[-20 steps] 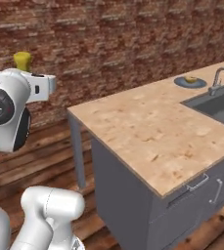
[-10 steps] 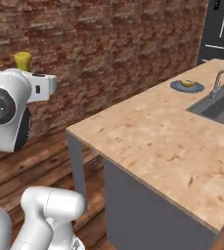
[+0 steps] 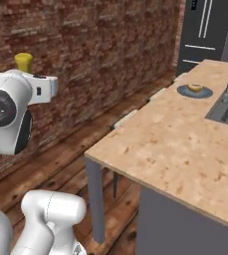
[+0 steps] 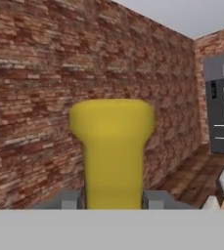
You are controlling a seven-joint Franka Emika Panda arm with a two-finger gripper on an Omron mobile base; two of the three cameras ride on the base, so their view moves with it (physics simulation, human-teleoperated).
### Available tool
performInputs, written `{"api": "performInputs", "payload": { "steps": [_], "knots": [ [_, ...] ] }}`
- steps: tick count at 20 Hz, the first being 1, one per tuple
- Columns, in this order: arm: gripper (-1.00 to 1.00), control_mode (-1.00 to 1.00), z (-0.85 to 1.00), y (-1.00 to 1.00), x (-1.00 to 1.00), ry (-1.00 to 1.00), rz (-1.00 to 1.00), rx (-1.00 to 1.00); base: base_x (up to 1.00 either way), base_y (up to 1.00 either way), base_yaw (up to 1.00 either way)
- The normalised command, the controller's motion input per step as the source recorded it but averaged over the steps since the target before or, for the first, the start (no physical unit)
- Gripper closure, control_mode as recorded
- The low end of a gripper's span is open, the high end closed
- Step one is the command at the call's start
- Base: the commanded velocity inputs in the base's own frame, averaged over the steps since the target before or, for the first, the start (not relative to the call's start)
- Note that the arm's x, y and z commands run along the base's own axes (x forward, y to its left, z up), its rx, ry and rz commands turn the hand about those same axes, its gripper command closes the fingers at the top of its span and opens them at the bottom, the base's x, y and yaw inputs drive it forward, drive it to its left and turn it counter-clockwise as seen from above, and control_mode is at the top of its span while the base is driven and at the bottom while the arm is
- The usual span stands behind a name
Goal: Move the hot dog bun to the plate on the dining table and place the condiment next to that plate. Then navigate to the fridge and take the sausage and place it on the plate as well.
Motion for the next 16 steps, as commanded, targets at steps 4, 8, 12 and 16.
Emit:
{"api": "performInputs", "payload": {
  "steps": [4,8,12,16],
  "knots": [
    [1.0,1.0,0.0,0.0,0.0,0.0,0.0,0.0,0.63,1.0,-0.34],
    [1.0,1.0,0.0,0.0,0.0,0.0,0.0,0.0,0.63,1.0,-0.34],
    [1.0,1.0,0.0,0.0,0.0,0.0,0.0,0.0,0.64,1.0,-0.35],
    [1.0,1.0,0.0,0.0,0.0,0.0,0.0,0.0,0.66,1.0,-0.39]
  ]
}}
